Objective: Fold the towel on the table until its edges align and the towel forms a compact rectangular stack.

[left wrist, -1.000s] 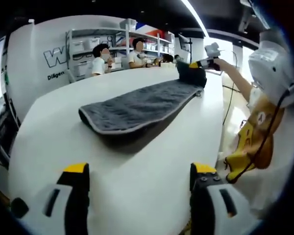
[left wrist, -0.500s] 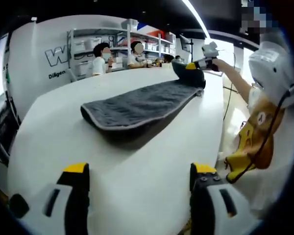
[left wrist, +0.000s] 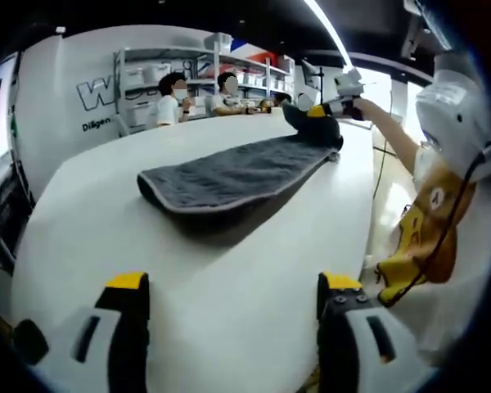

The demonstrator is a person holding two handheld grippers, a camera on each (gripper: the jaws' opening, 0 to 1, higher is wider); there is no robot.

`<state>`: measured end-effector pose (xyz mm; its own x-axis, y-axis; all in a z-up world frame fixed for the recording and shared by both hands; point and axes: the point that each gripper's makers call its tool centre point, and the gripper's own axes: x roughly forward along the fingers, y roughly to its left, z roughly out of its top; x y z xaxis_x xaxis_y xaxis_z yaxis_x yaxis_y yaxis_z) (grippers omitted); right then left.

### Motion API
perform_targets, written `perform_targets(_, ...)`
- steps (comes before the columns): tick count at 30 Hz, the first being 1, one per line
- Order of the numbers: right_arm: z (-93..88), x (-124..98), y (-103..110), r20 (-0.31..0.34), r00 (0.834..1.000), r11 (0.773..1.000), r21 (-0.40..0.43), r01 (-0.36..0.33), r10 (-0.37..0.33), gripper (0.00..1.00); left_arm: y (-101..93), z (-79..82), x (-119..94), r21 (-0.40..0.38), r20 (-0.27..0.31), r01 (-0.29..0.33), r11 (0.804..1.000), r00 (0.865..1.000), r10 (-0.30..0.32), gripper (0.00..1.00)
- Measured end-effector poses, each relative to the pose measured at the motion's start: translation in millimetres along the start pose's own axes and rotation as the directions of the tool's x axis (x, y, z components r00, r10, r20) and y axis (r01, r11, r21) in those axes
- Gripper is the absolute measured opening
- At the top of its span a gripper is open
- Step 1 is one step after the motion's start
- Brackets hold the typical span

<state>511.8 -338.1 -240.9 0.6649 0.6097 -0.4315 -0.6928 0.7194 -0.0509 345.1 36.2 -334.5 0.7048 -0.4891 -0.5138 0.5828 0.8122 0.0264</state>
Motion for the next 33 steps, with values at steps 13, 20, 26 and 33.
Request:
perform_targets(13,10.3,12,23,0.012,0.999,0.999,-0.02,-0.05,0.05,0.06,0.1,-1.8,0,-0.003,0.004,0.0,1.0,1.0,0.0,0.89)
perform_targets(20,15.2,21,41,0.009,0.995,0.995,-0.039,-0.096,0.096,0.06,-0.6,0.1,-1,-0.004,0.013,-0.004,1.0,1.0,0.004,0.89)
perform_targets(26,24.6,34,58,0.016,0.989,0.988,-0.058,-0.145,0.146,0.06,-0.5,1.5,-5,0.0,0.019,-0.009,1.0,1.0,0.009,0.89)
perform_targets(33,31.4,48,74,0.015,0.982,0.979,-0.075,-0.189,0.19,0.06,0.0,2.6,-6,-0.001,0.028,-0.011,1.0,1.0,0.011,0.89)
